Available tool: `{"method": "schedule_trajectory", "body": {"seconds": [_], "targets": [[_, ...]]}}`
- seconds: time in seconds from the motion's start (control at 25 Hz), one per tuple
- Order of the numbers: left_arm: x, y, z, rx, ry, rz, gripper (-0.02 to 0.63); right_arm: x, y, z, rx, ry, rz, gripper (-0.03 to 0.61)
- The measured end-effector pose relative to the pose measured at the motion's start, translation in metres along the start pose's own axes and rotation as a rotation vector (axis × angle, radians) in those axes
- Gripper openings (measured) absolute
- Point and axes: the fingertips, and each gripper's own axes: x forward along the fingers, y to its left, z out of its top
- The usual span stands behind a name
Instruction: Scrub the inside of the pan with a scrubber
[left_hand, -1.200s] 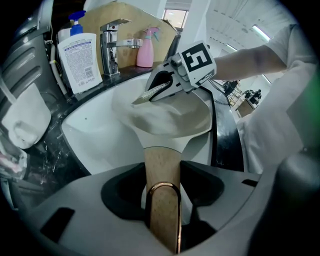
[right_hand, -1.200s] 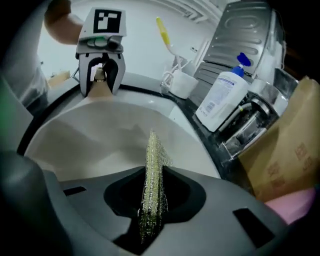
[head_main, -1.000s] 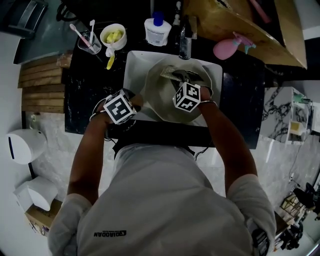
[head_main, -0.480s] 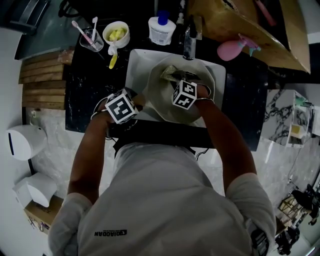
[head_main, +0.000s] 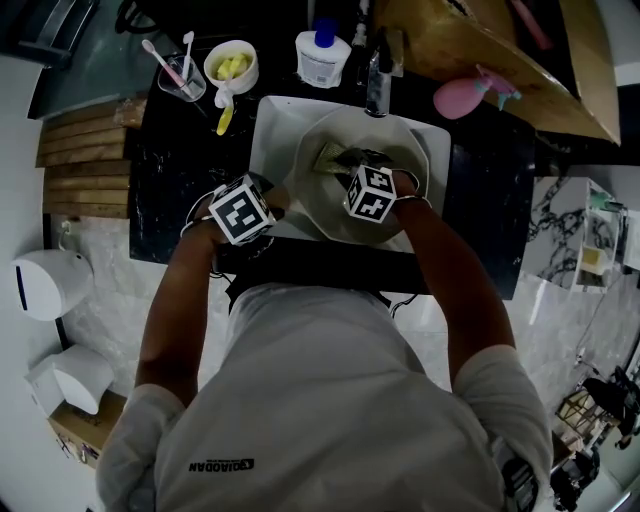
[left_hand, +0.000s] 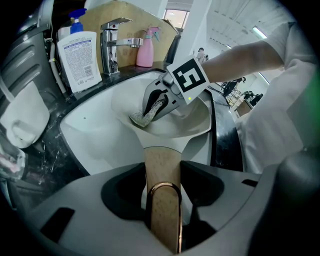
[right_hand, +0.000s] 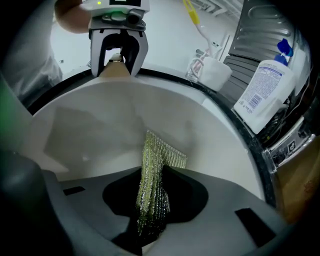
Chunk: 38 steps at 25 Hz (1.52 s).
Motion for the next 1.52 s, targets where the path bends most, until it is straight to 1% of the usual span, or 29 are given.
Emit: {"method": "schedule_trajectory", "body": {"seconds": [0.2, 0.36, 0.52, 0.72, 0.88, 1.16, 1.36, 1.52], "targets": [[0.003, 0.005, -0.003, 0.016, 0.005, 0.012, 0.221, -0.003, 0.02, 0.008, -0.033, -0.037, 0.056, 0.112], [0.003, 0.004, -0.003, 0.022, 0.005, 0.01, 0.221, -0.007, 0.034, 0.012, -0.035, -0.063, 0.099, 0.114], [0.002, 0.005, -0.003, 0.018, 0.006, 0.018, 0.221, -0.014, 0.053, 0.015, -0.049, -0.077, 0.16, 0.114], [0.005, 0.005, -0.002, 0.023, 0.001, 0.011, 0.221, -0.021, 0.073, 0.015, -0.037, -0.091, 0.235, 0.115], [0.006, 0.005, -0.005, 0.008, 0.003, 0.004, 0.221, -0.028, 0.086, 0.016, -0.016, -0.094, 0.3, 0.114], [0.002, 0.006, -0.002, 0.017, 0.007, 0.015, 0.221, -0.037, 0.1, 0.017, 0.089, -0.115, 0.431, 0.114], [0.005, 0.004, -0.002, 0.015, 0.0, 0.006, 0.221, -0.039, 0.105, 0.019, 0.109, -0.138, 0.468, 0.114], [-0.003, 0.005, 0.002, 0.019, 0.005, 0.015, 0.221, -0.035, 0.104, 0.015, 0.117, -0.14, 0.449, 0.114]]}}
